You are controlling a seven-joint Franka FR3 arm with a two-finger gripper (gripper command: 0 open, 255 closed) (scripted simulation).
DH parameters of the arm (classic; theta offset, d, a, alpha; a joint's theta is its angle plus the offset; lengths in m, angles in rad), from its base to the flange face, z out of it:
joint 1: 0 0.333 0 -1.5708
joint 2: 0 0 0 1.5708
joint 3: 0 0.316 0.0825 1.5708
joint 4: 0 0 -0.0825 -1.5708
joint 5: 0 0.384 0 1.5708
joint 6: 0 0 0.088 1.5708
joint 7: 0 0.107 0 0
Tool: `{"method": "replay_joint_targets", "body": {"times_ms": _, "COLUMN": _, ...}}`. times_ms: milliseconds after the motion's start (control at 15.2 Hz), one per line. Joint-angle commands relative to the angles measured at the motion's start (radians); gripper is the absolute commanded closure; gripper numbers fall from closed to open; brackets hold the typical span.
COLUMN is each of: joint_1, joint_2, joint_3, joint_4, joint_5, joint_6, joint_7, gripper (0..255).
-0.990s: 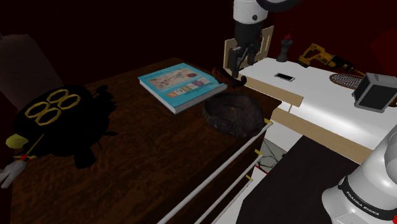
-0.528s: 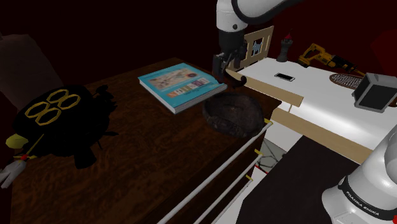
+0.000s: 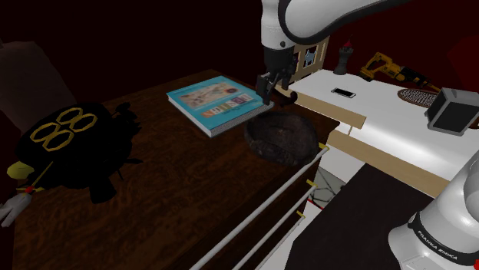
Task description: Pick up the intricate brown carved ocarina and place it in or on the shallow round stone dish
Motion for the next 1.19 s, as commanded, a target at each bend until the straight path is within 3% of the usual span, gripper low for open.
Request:
{"method": "replay_joint_targets", "body": {"times_ms": 0, "joint_1": 0.000, "joint_2": 0.000, "joint_3": 0.000, "joint_4": 0.000, "joint_5": 0.000, "joint_6": 0.000, "joint_7": 0.000, "gripper": 0}}
{"method": "replay_joint_targets", "body": {"times_ms": 132, "joint_1": 0.000, "joint_2": 0.000, "joint_3": 0.000, "joint_4": 0.000, "joint_5": 0.000, "joint_6": 0.000, "joint_7": 0.000, "gripper": 0}}
{"method": "replay_joint_targets", "body": {"times_ms": 198, "joint_1": 0.000, "joint_2": 0.000, "joint_3": 0.000, "joint_4": 0.000, "joint_5": 0.000, "joint_6": 0.000, "joint_7": 0.000, "gripper": 255}}
{"method": "replay_joint_targets", "body": {"times_ms": 792, "joint_1": 0.000, "joint_2": 0.000, "joint_3": 0.000, "joint_4": 0.000, "joint_5": 0.000, "joint_6": 0.000, "joint_7": 0.000, "gripper": 255}}
{"method": "replay_joint_targets", "body": {"times_ms": 1122, "joint_1": 0.000, "joint_2": -0.008, "joint_3": -0.002, "joint_4": 0.059, "joint_5": 0.005, "joint_6": -0.065, "joint_7": -0.012, "gripper": 255}}
